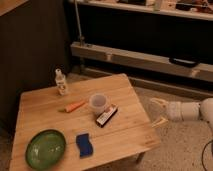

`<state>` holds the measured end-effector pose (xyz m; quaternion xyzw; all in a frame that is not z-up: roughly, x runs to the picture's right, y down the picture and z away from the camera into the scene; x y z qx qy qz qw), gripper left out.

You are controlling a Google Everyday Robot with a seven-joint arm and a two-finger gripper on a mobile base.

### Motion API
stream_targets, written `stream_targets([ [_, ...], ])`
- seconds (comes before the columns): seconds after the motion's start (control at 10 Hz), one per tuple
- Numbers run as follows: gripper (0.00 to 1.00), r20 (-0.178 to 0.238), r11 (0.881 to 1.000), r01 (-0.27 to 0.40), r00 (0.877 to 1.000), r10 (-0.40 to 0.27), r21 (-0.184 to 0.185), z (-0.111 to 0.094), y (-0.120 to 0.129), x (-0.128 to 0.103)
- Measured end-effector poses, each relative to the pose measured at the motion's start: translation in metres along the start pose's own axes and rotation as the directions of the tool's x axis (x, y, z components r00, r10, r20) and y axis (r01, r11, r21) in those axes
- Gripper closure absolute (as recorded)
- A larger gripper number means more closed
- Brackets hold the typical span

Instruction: Place the eraser on the white sponge

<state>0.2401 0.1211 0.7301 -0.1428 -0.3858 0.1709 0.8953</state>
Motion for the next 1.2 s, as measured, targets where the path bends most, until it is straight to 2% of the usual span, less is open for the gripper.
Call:
stream_targets([
  [0.1,0.2,-0.029,0.997,0.049,0.998,-0.051,-0.055,0.008,-0.003,-0.007],
  [0.2,0.2,-0.057,0.988,0.087,0.994,-0.095,-0.13,0.017,-0.006,-0.013],
  [0.3,0.2,-0.094,0.954,0.136,0.982,-0.166,-0.268,0.033,-0.011,-0.025],
  [0.4,0.2,-0.109,0.923,0.162,0.971,-0.212,-0.35,0.046,-0.015,-0.033],
  [0.6,0.2,-0.128,0.848,0.193,0.948,-0.29,-0.493,0.071,-0.021,-0.042],
  [0.7,0.2,-0.13,0.835,0.197,0.944,-0.303,-0.513,0.079,-0.02,-0.042],
  [0.8,0.2,-0.139,0.84,0.203,0.94,-0.311,-0.504,0.089,-0.019,-0.036],
  [1.1,0.2,-0.157,0.866,0.252,0.925,-0.347,-0.432,0.107,-0.011,-0.025],
  [1.2,0.2,-0.163,0.88,0.291,0.914,-0.372,-0.375,0.107,-0.01,-0.026],
])
